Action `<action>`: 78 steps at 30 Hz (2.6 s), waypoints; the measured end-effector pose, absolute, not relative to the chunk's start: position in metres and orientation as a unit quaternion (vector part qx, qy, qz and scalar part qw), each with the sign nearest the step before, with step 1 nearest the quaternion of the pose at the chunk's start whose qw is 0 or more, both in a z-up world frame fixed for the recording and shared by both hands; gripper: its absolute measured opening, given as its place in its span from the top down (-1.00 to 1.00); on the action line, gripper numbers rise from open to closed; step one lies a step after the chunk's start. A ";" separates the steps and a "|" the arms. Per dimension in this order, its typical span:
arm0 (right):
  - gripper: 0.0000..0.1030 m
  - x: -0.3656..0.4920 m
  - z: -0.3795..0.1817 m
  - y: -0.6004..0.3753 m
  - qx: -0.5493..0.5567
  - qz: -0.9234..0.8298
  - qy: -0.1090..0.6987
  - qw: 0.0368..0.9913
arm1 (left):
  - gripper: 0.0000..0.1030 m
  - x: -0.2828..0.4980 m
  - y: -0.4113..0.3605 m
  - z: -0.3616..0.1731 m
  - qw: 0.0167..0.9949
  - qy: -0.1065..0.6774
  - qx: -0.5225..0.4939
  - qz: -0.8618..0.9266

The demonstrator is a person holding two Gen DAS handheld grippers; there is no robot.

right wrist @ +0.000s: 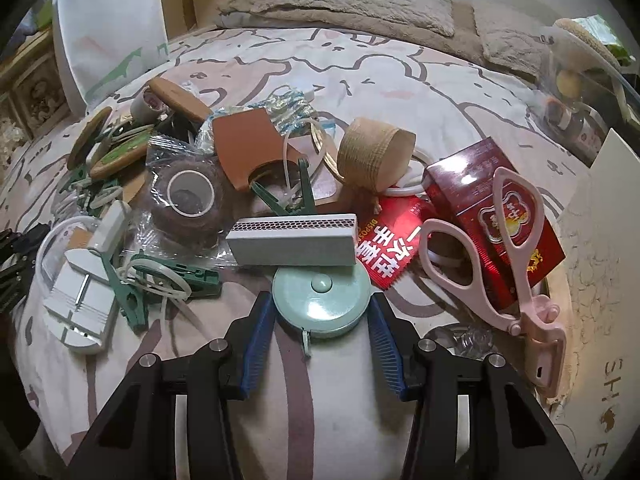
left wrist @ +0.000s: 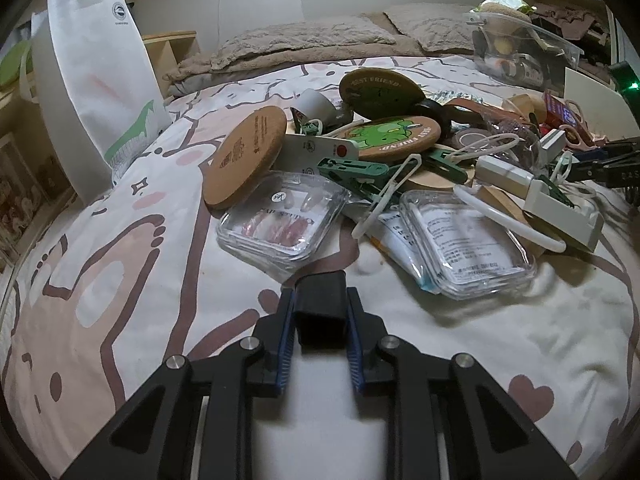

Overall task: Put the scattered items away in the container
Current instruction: 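Grasp the black rubber piece with the left tool while the right tool grasps the mint tape measure, then lift and carry the black piece and tape measure with both tools over the white box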

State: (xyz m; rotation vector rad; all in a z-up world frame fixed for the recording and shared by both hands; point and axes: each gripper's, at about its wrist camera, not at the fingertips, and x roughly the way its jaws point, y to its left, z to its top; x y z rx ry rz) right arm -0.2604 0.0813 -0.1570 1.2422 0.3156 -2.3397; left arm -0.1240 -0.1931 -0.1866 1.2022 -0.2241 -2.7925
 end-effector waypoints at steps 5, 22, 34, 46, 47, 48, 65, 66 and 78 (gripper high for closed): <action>0.04 -0.249 -0.149 0.084 0.448 -0.850 0.123 0.248 | 0.54 -0.125 -0.191 -0.187 0.049 -0.075 0.396 -0.914; 0.04 -0.202 -0.154 0.090 0.474 -0.816 0.165 0.288 | 0.55 -0.107 -0.181 -0.182 0.022 -0.060 0.394 -0.917; -0.23 -0.224 -0.158 0.081 0.471 -0.825 0.142 0.279 | 0.55 -0.097 -0.172 -0.183 -0.004 -0.064 0.384 -0.921; 0.01 -0.210 -0.145 0.082 0.466 -0.821 0.155 0.292 | 0.54 -0.098 -0.174 -0.181 0.004 -0.039 0.388 -0.921; 0.01 -0.209 -0.142 0.084 0.466 -0.821 0.152 0.293 | 0.52 -0.098 -0.174 -0.181 0.007 -0.043 0.388 -0.921; 0.01 -0.209 -0.140 0.086 0.465 -0.822 0.148 0.294 | 0.46 -0.099 -0.173 -0.181 0.009 -0.045 0.388 -0.921; 0.01 -0.191 -0.110 0.096 0.446 -0.831 0.121 0.310 | 0.55 -0.107 -0.166 -0.176 0.022 -0.041 0.405 -0.913; 0.01 -0.191 -0.109 0.096 0.445 -0.831 0.122 0.310 | 0.55 -0.107 -0.165 -0.175 0.022 -0.041 0.406 -0.913; 0.01 -0.182 -0.084 0.105 0.417 -0.849 0.115 0.304 | 0.55 -0.112 -0.151 -0.156 0.024 -0.038 0.397 -0.917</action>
